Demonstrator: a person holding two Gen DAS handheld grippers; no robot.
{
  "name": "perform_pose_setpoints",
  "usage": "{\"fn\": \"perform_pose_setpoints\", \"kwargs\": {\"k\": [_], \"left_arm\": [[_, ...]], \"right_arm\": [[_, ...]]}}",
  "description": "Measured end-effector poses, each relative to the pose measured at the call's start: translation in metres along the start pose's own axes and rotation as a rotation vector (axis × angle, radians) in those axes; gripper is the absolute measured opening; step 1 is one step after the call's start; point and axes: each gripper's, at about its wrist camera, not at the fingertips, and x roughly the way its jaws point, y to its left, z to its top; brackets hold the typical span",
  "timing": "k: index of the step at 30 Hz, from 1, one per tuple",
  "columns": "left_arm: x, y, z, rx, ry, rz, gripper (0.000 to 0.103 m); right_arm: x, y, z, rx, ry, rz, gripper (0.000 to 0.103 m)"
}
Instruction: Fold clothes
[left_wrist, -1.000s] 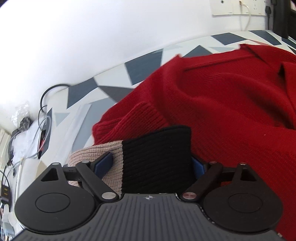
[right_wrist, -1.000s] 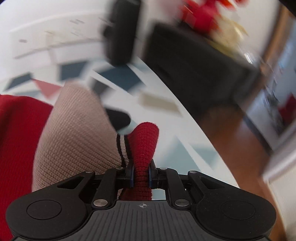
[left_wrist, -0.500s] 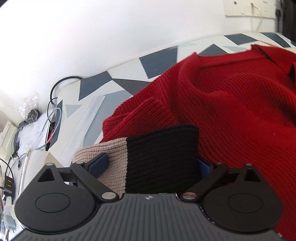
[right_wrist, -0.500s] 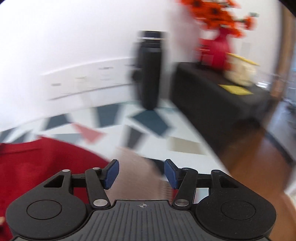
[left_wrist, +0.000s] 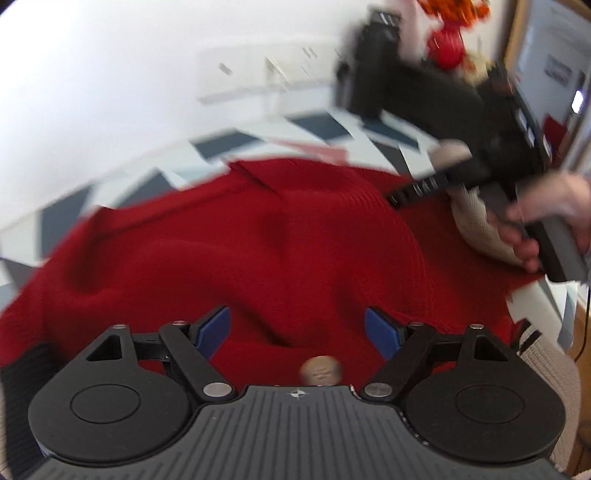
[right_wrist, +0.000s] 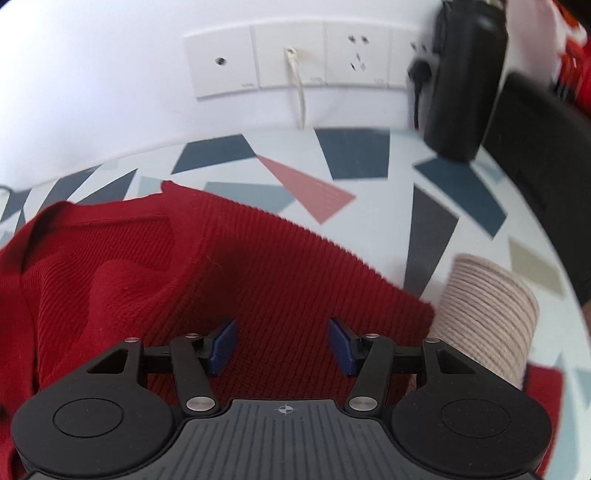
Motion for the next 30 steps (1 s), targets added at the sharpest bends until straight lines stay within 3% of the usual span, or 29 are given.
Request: {"fn": "perform_pose_setpoints", "kwargs": {"k": [1,3,4,5,11,16,21,24,26,28,30], "left_arm": [[0.006,-0.001,0.0,-0.017,0.019,-0.017,0.075],[0.017,-0.003,0.0,-0.051,0.056,-0.053,0.047],[0.022,-0.004,0.0,-0.069,0.074,-0.071,0.012],[0.017,-0.003,-0.001,-0.074,0.073,-0.069,0.01],[-0.019,0.01,-0.016,-0.14,0.061,-0.04,0.007],[-0.027,0.024,-0.029,-0.156,0.099,-0.017,0.006],[-0.034,0.03,-0.042,-0.184,0.113,0.028,0.004],[-0.046,0.036,-0.043,-0.216,0.06,0.028,0.013],[-0.057,0.041,-0.042,-0.232,0.017,0.049,0.038],[-0.071,0.046,-0.042,-0.24,-0.037,0.09,0.051],[-0.084,0.053,-0.042,-0.238,-0.075,0.146,0.052]], "right_arm": [[0.003,-0.002,-0.002,0.001,0.003,0.001,0.051],[0.007,-0.005,-0.005,-0.011,0.0,0.005,0.052],[0.008,-0.005,-0.006,-0.021,-0.004,0.008,0.054],[0.009,-0.006,-0.007,-0.033,-0.007,0.013,0.055],[0.013,-0.003,-0.005,-0.077,-0.009,0.028,0.064],[0.019,0.002,0.0,-0.098,0.001,0.025,0.074],[0.019,0.009,0.007,-0.104,0.003,0.014,0.072],[0.02,0.013,0.012,-0.118,-0.002,0.038,0.072],[0.028,0.019,0.014,-0.15,0.026,0.03,0.074],[0.033,0.025,0.017,-0.171,0.039,0.02,0.079],[0.032,0.033,0.025,-0.149,0.032,0.054,0.074]]}}
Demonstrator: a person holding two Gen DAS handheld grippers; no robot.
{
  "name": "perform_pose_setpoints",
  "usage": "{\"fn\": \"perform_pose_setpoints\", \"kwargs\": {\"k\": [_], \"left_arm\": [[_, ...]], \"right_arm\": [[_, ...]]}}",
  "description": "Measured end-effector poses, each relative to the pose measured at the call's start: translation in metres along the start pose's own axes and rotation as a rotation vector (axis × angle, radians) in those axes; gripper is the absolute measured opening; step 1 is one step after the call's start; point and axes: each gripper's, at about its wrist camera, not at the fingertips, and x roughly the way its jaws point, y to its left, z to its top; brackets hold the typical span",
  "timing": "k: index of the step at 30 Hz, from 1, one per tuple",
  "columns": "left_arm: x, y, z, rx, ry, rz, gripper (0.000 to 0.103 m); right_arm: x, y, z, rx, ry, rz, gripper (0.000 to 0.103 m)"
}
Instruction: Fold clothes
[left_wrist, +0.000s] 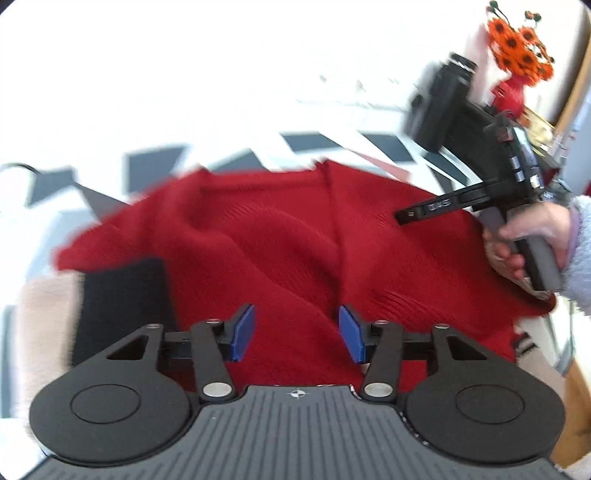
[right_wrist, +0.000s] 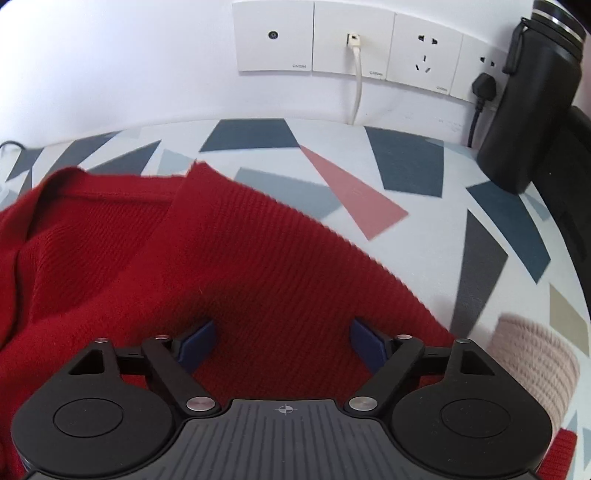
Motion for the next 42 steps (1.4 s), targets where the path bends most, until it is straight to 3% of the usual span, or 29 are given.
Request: {"fn": "perform_pose_setpoints", "kwargs": {"k": [3,7,10,13,14,16,20,21,24,27,33,35,36,38,40,42], "left_arm": [[-0.011,0.014,-0.007,0.019,-0.015,0.141,0.052],[-0.017,0.045,-0.032,-0.07,0.04,0.294,0.056],[-0.022,0.061,-0.051,-0.127,0.035,0.303,0.067],[-0.018,0.063,-0.057,-0.111,0.042,0.331,0.068],[-0.016,0.062,-0.058,-0.103,0.036,0.355,0.069],[-0.015,0.063,-0.059,-0.11,0.013,0.43,0.066],[-0.012,0.081,-0.062,-0.222,-0.026,0.541,0.059],[-0.012,0.087,-0.062,-0.246,-0.025,0.565,0.059],[-0.011,0.097,-0.062,-0.237,-0.001,0.608,0.059],[-0.008,0.104,-0.061,-0.225,0.03,0.665,0.053],[-0.021,0.147,-0.075,-0.488,0.055,0.6,0.038],[-0.026,0.155,-0.079,-0.537,0.053,0.55,0.038],[-0.027,0.157,-0.081,-0.544,0.056,0.518,0.039],[-0.032,0.157,-0.085,-0.574,0.054,0.436,0.053],[-0.046,0.153,-0.09,-0.63,0.03,0.313,0.064],[-0.059,0.146,-0.091,-0.649,0.007,0.256,0.066]], "right_arm": [[-0.006,0.013,0.021,0.046,-0.043,0.107,0.07],[-0.007,0.056,0.048,0.037,-0.088,0.276,0.068],[0.006,0.101,0.048,0.002,-0.039,0.44,0.06],[0.017,0.148,0.032,-0.088,0.053,0.583,0.059],[0.02,0.162,0.025,-0.142,0.074,0.598,0.059],[0.024,0.183,0.015,-0.23,0.092,0.536,0.059],[0.035,0.199,0.005,-0.273,0.099,0.446,0.054],[0.035,0.202,0.003,-0.286,0.091,0.447,0.048],[0.032,0.21,-0.006,-0.328,0.076,0.447,0.015],[0.022,0.213,-0.013,-0.36,0.052,0.473,0.008],[-0.015,0.175,-0.004,-0.223,-0.068,0.445,0.006],[-0.025,0.16,-0.003,-0.207,-0.073,0.45,0.006],[-0.023,0.159,-0.006,-0.236,-0.037,0.413,0.006],[-0.018,0.157,-0.01,-0.286,0.03,0.345,0.01],[-0.014,0.153,-0.012,-0.274,0.063,0.338,0.014],[-0.011,0.149,-0.012,-0.259,0.091,0.333,0.02]]}}
